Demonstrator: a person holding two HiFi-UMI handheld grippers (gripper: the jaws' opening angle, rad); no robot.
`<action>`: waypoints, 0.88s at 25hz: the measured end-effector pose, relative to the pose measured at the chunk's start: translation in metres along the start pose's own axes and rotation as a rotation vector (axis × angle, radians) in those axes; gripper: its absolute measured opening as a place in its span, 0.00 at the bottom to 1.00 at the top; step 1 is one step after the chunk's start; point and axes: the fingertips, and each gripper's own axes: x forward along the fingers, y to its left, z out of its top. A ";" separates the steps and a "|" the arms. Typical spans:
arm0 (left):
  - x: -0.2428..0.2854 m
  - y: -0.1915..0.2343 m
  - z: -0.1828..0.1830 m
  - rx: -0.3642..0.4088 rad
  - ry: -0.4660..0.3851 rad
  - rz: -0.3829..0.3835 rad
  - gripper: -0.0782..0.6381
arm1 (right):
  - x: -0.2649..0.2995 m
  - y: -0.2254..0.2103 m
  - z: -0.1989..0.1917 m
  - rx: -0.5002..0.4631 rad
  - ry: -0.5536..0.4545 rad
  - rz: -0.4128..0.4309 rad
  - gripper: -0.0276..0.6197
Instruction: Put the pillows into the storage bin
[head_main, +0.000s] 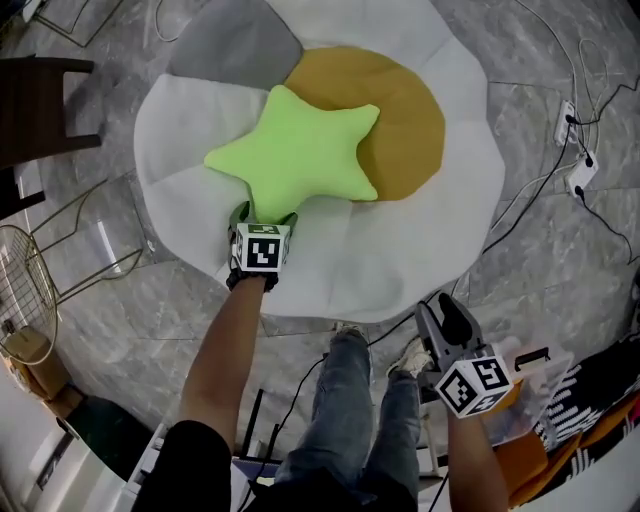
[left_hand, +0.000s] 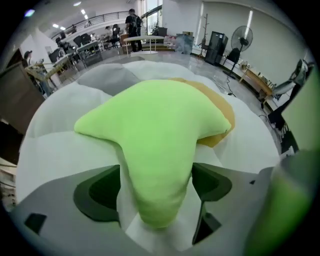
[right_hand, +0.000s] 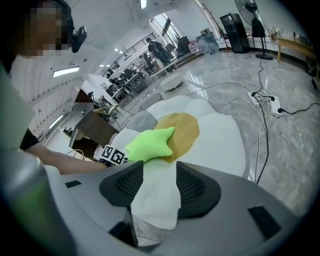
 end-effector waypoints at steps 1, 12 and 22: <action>0.003 -0.001 -0.003 -0.001 0.012 -0.013 0.73 | 0.000 -0.001 0.000 0.003 -0.002 -0.004 0.39; 0.019 -0.003 0.004 -0.009 -0.010 -0.031 0.59 | -0.004 -0.005 -0.009 0.072 0.044 0.018 0.34; -0.048 -0.020 0.025 -0.036 -0.175 -0.032 0.41 | 0.000 0.023 0.003 0.042 0.056 0.077 0.31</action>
